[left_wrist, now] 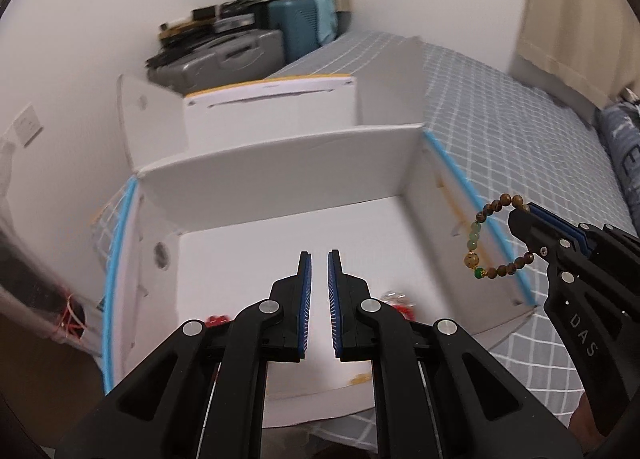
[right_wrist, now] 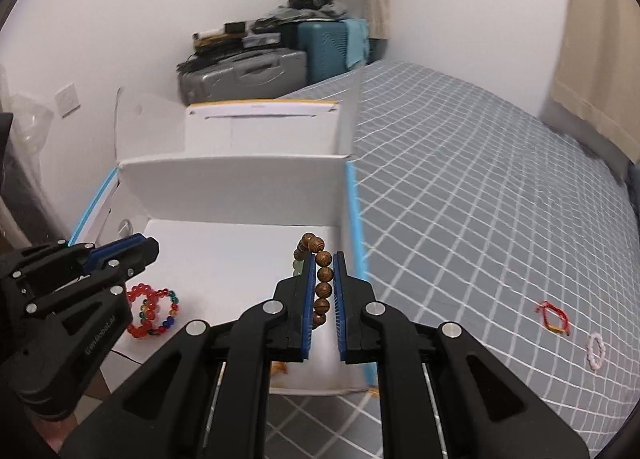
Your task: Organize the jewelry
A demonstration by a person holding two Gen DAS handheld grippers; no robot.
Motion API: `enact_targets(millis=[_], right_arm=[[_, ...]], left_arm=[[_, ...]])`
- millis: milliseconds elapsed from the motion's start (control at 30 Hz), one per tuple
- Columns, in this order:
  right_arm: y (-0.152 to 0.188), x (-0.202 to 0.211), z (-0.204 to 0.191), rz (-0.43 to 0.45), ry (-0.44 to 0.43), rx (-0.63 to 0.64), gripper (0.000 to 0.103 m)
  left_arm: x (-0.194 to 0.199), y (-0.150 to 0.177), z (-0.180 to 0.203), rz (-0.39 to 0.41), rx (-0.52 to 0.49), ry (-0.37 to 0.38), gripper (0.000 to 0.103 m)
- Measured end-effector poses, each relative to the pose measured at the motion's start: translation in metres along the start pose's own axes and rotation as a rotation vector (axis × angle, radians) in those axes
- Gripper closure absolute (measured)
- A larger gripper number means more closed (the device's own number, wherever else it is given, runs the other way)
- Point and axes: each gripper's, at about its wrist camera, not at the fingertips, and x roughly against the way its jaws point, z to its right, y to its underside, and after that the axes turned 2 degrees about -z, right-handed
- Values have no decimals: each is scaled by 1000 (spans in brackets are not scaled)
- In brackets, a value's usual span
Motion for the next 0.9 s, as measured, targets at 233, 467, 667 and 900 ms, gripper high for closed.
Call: enact_targets(millis=[233, 467, 667, 900], right_arm=[[8, -32, -29, -44, -25, 52, 95], [17, -61, -37, -104, -23, 61, 95], [20, -69, -38, -120, -20, 68, 93], [18, -62, -38, -100, -27, 58, 63]], left_arm=[[-19, 15, -37, -36, 41, -48, 94], [-35, 24, -47, -65, 55, -71, 94], [-45, 27, -53, -85, 71, -78, 92], [-41, 26, -57, -66, 90, -80, 60]])
